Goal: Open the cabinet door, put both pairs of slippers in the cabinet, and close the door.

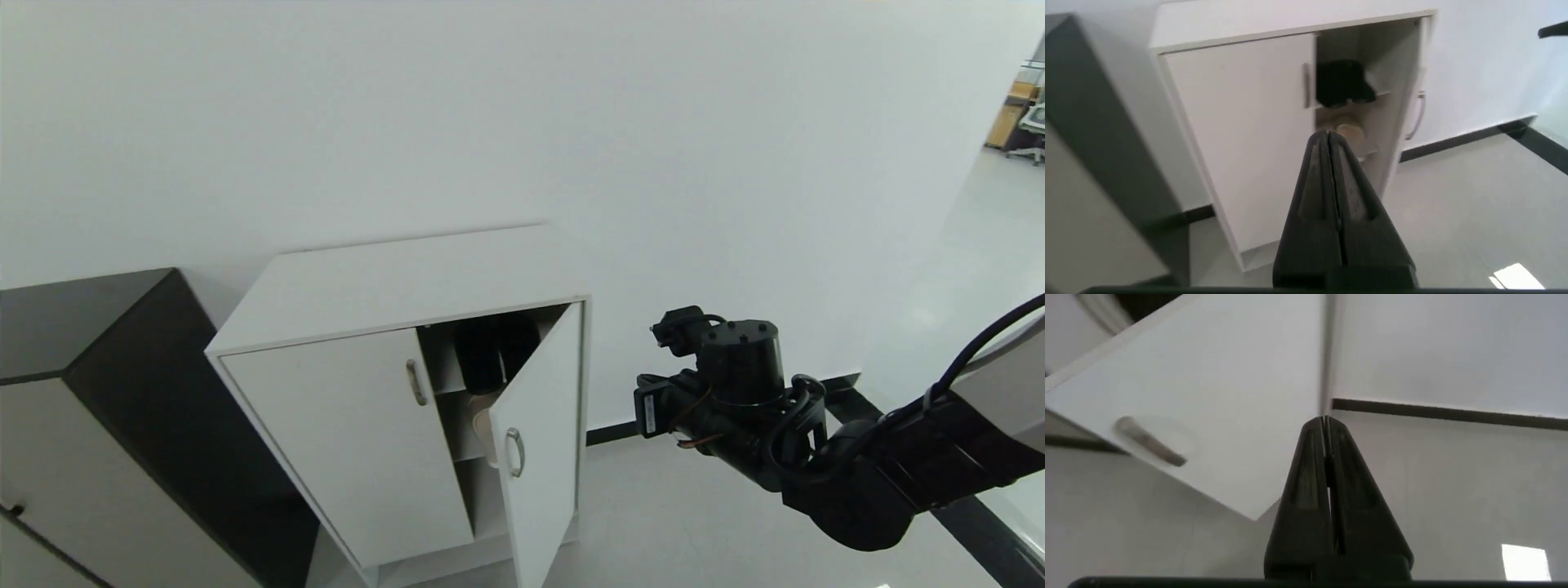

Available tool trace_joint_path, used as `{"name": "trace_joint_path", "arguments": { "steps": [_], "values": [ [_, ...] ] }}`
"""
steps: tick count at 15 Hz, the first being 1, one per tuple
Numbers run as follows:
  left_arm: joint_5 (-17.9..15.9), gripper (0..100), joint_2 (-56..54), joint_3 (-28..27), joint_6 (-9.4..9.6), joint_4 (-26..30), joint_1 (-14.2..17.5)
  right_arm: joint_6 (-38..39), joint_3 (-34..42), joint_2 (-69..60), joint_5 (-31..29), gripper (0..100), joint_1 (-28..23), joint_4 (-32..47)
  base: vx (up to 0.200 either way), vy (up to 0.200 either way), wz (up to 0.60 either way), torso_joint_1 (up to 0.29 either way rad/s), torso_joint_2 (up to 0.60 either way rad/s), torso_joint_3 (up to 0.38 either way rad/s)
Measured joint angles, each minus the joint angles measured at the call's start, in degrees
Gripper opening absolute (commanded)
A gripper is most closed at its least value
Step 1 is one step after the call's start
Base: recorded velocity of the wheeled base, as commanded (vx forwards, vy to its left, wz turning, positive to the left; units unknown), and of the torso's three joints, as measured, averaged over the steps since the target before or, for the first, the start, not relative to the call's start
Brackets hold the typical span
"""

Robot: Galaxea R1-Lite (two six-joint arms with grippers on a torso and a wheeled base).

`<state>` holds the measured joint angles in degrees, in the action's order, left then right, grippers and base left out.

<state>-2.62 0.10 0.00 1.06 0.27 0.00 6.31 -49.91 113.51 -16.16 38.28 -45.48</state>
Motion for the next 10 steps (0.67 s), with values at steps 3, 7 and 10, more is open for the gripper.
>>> {"name": "trace_joint_path", "arguments": {
  "steps": [3, 7, 10],
  "values": [
    [-0.02, 0, 0.00, 0.00, -0.02, -0.02, 0.00, -0.02, 0.00, 0.35, 0.00, 0, -0.05, -0.83, 0.000, 0.000, 0.40, 0.000, 0.00, -0.002],
    [-0.02, 0, 0.00, 0.00, 0.00, 0.00, 0.00, -1.23, 2.15, 0.46, 1.12, 0, -0.28, -6.60, 0.000, 0.000, 0.00, 0.000, 0.00, 0.000],
    [0.00, 0, 0.00, 0.00, 0.00, -0.02, -0.02, -1.39, 6.61, 0.44, 10.14, 0, -1.35, -11.52, 0.000, 0.000, 0.00, 0.000, 0.00, 0.000]
  ]
}}
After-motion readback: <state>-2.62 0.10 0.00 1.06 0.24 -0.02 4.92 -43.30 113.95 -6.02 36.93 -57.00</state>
